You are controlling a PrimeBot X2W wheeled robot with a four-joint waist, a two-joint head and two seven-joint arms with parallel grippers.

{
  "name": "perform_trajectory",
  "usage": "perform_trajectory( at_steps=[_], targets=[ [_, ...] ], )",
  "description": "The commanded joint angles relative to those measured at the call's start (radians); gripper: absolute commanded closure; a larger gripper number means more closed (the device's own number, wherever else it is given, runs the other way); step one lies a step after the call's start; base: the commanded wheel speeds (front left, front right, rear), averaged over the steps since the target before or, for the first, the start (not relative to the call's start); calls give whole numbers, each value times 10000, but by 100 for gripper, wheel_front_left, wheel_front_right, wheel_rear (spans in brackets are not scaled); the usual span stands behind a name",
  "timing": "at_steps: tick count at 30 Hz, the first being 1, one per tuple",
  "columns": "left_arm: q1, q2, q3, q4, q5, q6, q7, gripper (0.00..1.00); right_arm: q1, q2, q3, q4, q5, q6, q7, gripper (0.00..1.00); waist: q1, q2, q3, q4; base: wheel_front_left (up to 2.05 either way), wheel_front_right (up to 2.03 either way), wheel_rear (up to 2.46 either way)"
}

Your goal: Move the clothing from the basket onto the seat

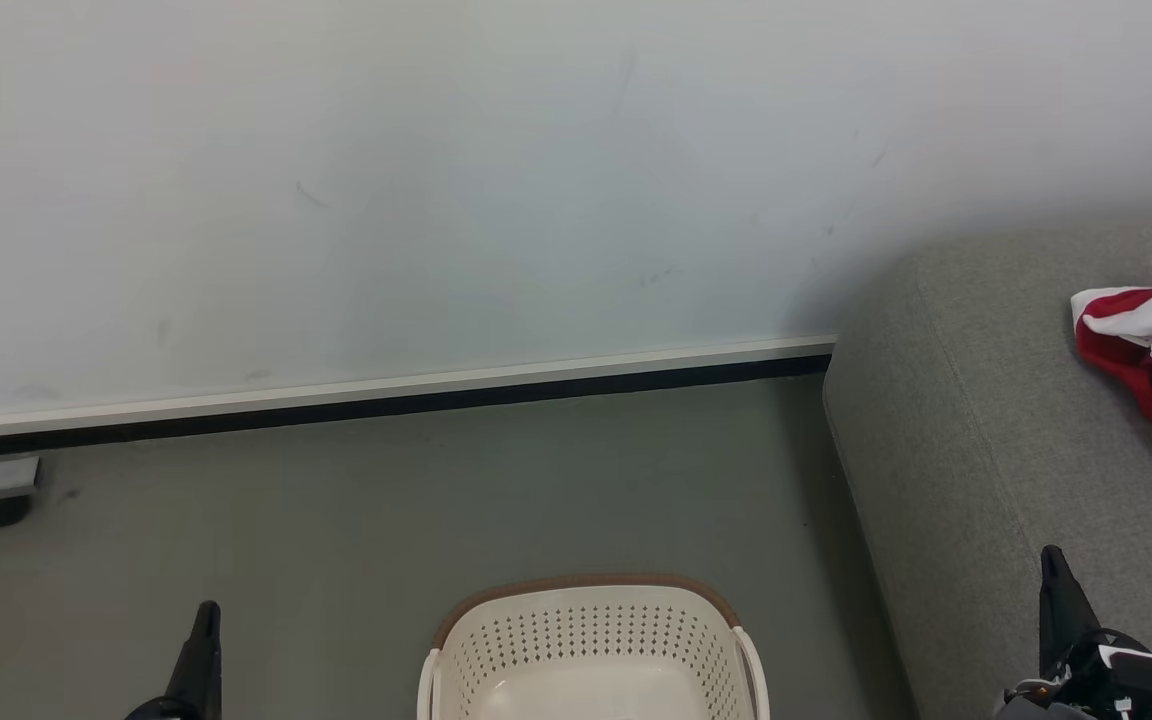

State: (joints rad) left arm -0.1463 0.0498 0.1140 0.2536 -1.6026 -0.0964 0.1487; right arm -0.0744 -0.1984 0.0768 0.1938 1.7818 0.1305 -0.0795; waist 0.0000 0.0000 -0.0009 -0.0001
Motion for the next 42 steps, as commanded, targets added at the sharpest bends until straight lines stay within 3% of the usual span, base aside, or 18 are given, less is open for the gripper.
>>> perform_trajectory(
  at_steps=[1,42],
  targets=[
    [-94,11,21,33,-94,-69,5,100,-85,-79,23,22,22,4,-17,100,0,0,0,0,0,0,0],
    [-85,9,16,28,-93,-68,5,100,-86,-270,264,-46,240,4,-231,100,0,0,1,1,0,0,0]
  ],
)
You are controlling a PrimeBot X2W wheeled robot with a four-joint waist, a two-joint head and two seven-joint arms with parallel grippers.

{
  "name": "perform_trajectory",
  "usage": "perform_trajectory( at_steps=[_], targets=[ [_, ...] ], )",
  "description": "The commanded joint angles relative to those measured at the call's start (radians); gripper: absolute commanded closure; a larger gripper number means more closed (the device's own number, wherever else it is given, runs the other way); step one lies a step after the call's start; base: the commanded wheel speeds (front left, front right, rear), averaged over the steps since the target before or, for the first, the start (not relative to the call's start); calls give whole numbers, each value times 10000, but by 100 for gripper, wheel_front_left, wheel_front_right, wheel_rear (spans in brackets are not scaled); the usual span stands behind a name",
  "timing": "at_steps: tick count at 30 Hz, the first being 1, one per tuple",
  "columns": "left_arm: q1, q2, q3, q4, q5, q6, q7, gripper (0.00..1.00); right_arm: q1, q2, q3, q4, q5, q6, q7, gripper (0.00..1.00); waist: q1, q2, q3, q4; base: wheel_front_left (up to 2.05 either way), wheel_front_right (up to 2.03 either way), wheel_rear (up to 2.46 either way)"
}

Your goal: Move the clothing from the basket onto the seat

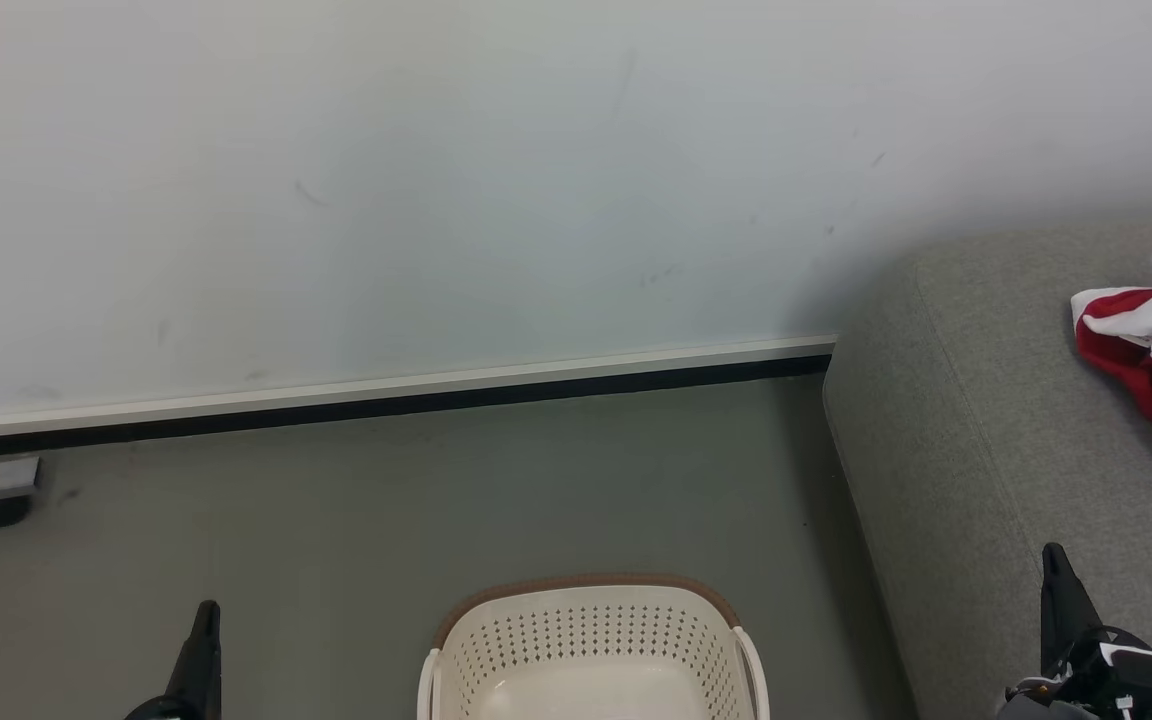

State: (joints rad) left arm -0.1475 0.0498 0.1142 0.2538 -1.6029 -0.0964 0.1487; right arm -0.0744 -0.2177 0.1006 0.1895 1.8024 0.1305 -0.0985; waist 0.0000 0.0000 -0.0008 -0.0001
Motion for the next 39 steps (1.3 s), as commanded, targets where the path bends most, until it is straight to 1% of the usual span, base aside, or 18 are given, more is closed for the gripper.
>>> perform_trajectory(
  at_steps=[1,39],
  targets=[
    [-72,9,14,26,-89,-68,5,100,-85,-80,32,-5,43,4,-48,100,0,0,0,0,0,0,0],
    [-70,9,16,20,-89,-67,5,100,-89,-230,217,-52,215,4,-201,100,0,0,1,0,0,0,0]
  ],
)
